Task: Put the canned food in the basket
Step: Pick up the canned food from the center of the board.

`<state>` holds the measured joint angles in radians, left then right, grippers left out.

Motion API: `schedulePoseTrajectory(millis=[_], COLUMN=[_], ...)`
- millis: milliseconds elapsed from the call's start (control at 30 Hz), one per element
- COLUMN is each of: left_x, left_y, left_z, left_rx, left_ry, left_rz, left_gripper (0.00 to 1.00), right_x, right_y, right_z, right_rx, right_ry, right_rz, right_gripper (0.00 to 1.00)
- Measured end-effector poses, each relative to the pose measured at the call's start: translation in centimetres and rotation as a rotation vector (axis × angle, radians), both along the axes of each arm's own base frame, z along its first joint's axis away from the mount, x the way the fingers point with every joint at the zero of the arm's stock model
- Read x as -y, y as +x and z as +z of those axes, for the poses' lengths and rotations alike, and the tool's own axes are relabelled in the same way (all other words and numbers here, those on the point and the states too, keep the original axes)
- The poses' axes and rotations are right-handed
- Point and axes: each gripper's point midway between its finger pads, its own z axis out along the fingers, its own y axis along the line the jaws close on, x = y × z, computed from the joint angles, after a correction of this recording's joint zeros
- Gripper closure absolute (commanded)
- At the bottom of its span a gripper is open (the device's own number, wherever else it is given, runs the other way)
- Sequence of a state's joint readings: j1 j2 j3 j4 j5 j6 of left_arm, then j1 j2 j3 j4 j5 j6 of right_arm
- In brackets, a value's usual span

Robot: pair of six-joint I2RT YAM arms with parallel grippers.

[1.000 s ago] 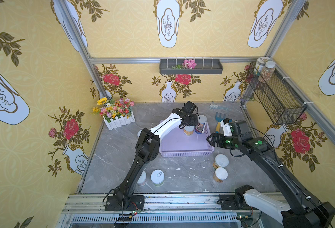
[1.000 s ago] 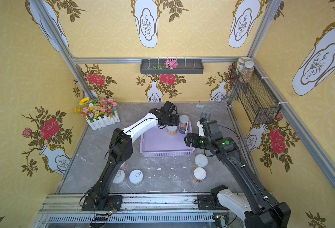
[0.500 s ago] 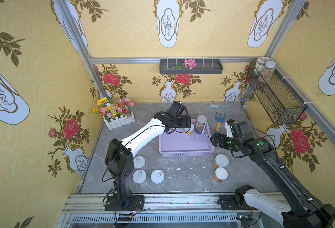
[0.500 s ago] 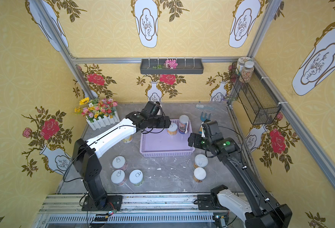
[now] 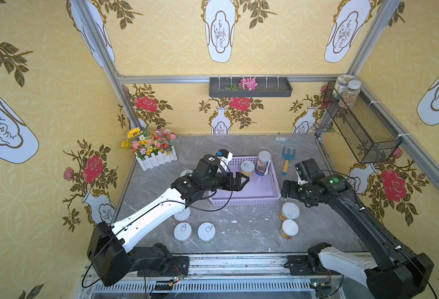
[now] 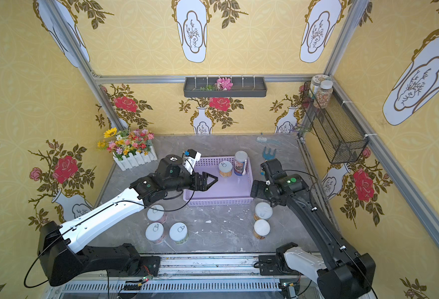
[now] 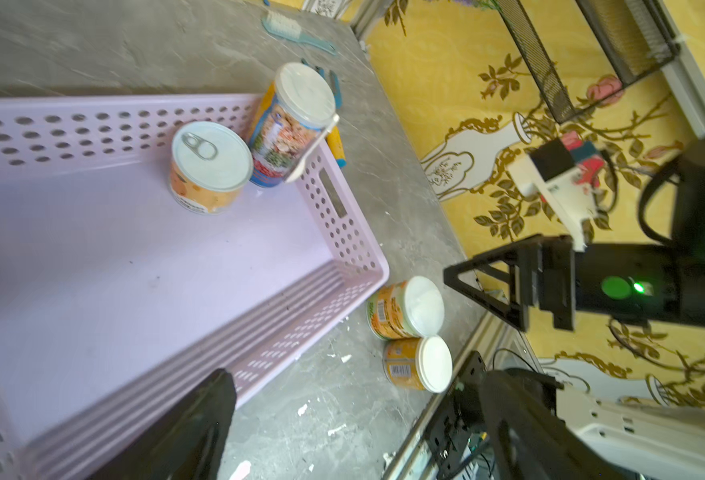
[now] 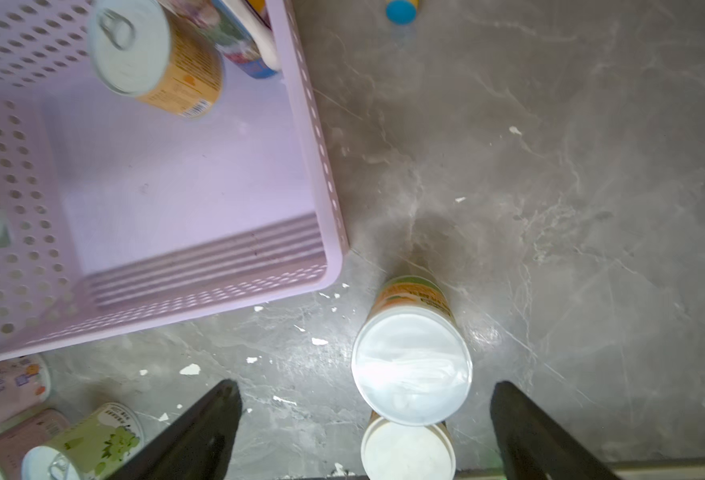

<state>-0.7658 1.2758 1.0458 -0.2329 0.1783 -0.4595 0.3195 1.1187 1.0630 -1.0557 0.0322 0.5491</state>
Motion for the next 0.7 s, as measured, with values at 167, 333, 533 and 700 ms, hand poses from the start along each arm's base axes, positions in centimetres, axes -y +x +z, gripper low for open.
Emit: schedulePoseTrajectory(millis=[167,333,533,700], left_x=[0.5,1.3,2.7,3.1], left_y=[-2.7,-4.1,-4.9,-4.6], left_z=[-1.4,-1.9,-3.1,-3.9], left_rx=[-0.036,-0.052,-0.058,-0.068], left_ry=[-0.057,-0.083,-0.062,-0.044], left_rz=[-0.057,-0.077,-0.088,-0.068], left_gripper=[0.01,0.00,0.00,0.00], right_x=[0.3,0.1,0.3,0.3], right_y=[-0.9,-2.0,-1.9,-2.1], right_z=[-1.9,-3.9,-4.9,-5.9], right_rx=[-0.092,-0.179,-0.226,-0.276], right_ry=[-0.029,-0.029,-0.042,-0.054], right_rz=[0.002,0.016,0.012,0.000], right_gripper=[0.03,0.03,0.03,0.03])
